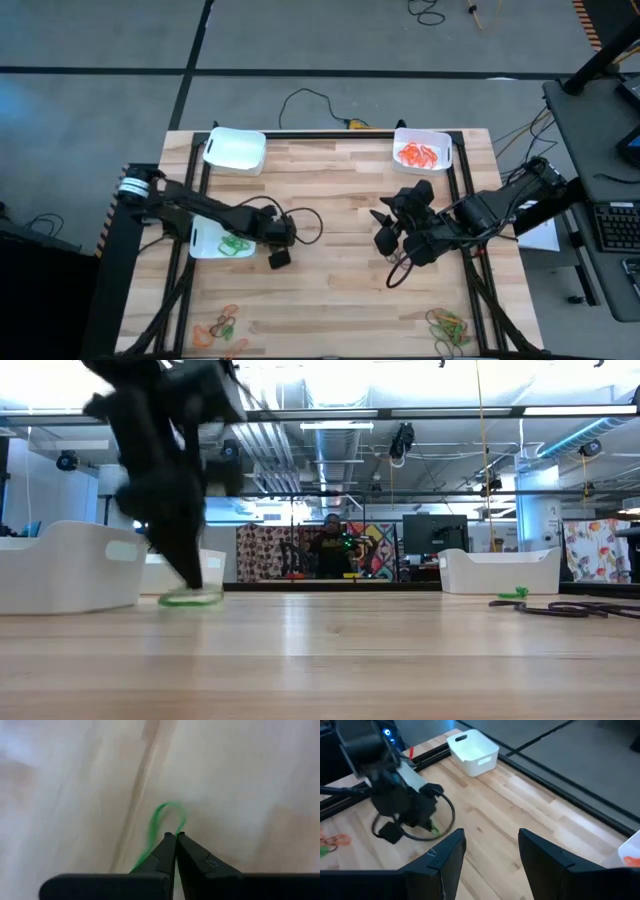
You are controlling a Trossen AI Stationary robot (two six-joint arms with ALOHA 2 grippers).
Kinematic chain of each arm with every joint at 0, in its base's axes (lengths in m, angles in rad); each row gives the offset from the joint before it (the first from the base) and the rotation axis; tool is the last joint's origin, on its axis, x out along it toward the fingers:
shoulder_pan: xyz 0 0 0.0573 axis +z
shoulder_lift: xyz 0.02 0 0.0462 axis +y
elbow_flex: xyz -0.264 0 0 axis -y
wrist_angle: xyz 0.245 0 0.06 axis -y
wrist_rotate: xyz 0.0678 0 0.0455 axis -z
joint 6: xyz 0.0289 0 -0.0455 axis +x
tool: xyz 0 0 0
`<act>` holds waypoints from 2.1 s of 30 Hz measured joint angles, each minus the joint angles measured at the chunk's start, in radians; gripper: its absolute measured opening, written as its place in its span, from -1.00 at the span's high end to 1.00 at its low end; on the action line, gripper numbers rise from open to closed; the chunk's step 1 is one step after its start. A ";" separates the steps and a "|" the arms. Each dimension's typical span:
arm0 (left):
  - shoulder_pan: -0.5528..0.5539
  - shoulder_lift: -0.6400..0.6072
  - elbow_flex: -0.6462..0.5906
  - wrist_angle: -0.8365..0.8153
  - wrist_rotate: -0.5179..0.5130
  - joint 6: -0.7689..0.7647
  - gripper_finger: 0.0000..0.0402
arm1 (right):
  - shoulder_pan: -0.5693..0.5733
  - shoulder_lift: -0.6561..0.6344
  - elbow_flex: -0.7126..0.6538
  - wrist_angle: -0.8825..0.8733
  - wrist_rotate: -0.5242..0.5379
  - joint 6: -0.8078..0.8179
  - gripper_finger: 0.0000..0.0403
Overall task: Sort rubber bands into baskets
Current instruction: Put the green rubber band into the bottom white bin, then put the purple rubber band into the top left white bin
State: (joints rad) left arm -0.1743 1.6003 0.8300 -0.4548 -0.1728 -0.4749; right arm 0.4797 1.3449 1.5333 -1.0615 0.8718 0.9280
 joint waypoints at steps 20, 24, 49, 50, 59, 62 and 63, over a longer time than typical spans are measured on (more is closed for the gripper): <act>-0.152 -0.672 0.006 -0.588 0.157 -0.467 1.00 | -0.073 0.000 0.000 -0.002 0.100 -0.089 0.12; -0.151 -0.693 -0.025 -0.693 0.094 -0.519 1.00 | -0.089 0.000 0.000 0.001 0.100 -0.091 0.12; -0.125 -0.358 0.021 -0.727 0.009 -0.546 0.36 | -0.090 0.000 0.000 0.005 0.063 -0.075 0.12; -0.125 -0.358 0.067 -0.774 0.011 -0.537 0.30 | -0.090 0.000 0.000 0.005 0.063 -0.076 0.12; -0.229 -0.385 0.340 -0.802 0.243 -0.505 0.01 | -0.092 0.000 0.000 0.005 0.063 -0.102 0.12; -0.310 -0.372 0.322 -0.767 0.298 -0.571 0.02 | -0.092 0.000 0.000 0.005 0.063 -0.102 0.12; -0.342 -0.366 0.307 -0.747 0.328 -0.596 0.03 | -0.092 0.000 0.000 0.005 0.063 -0.102 0.12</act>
State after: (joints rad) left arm -0.5162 1.2344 1.1365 -1.2022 0.1554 -1.0708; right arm 0.3874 1.3449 1.5333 -1.0568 0.9352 0.8261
